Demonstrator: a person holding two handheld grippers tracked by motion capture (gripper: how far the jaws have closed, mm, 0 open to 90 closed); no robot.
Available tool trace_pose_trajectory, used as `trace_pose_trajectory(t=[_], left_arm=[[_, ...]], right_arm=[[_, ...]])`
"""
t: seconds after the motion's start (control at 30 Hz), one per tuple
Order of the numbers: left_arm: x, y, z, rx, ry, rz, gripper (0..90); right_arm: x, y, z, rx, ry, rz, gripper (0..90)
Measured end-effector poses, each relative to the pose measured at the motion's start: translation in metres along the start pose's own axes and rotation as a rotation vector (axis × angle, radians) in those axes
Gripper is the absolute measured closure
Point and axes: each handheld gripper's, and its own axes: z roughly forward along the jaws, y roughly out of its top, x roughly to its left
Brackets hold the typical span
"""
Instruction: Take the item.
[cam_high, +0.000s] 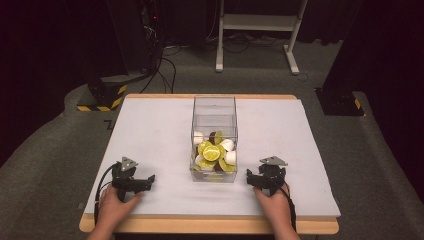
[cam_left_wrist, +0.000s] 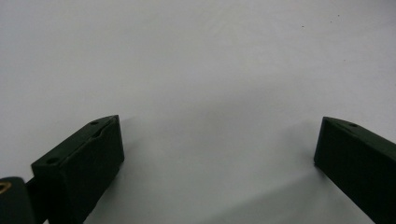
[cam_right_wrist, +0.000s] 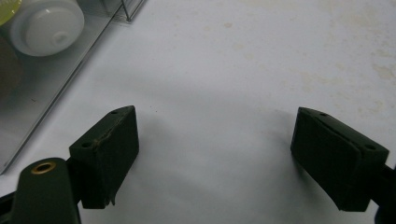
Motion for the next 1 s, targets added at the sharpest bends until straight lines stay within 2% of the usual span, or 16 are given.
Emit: trace_pose_trajectory(t=[0.63, 1.0], left_arm=[[0.0003, 0.0002, 0.0001, 0.002, -0.001, 0.003, 1.6], [0.0002, 0.0003, 0.0002, 0.002, 0.0, 0.002, 1.6]], right_arm=[[-0.0001, 0.0002, -0.0001, 0.002, 0.002, 0.002, 15.3], [-0.001, 0.0002, -0.0022, 0.003, 0.018, -0.023, 15.4]])
